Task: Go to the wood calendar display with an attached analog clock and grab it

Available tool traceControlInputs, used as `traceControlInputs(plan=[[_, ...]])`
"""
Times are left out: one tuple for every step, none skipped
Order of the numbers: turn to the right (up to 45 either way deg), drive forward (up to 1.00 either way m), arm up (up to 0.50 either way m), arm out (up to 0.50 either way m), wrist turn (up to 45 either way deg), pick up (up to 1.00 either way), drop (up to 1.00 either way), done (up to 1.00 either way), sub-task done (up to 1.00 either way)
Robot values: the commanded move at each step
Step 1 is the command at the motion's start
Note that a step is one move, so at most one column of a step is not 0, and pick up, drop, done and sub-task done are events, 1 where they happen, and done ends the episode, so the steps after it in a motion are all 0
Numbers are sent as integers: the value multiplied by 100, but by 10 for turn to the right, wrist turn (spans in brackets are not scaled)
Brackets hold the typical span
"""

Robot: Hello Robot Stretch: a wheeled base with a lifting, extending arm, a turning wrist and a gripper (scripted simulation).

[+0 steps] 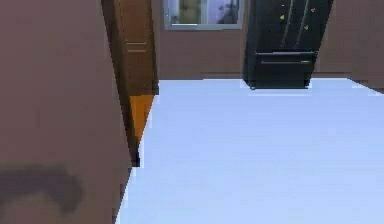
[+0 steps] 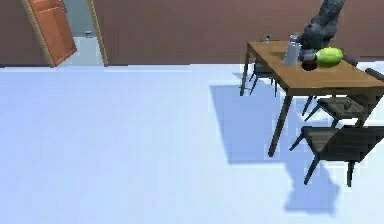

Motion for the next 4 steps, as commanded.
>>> traceControlInputs(plan=[[0, 100, 0, 0, 0, 0, 0, 0, 0], [-30, 0, 0, 0, 0, 0, 0, 0, 0], [0, 80, 0, 0, 0, 0, 0, 0, 0], [-450, 0, 0, 0, 0, 0, 0, 0, 0]])
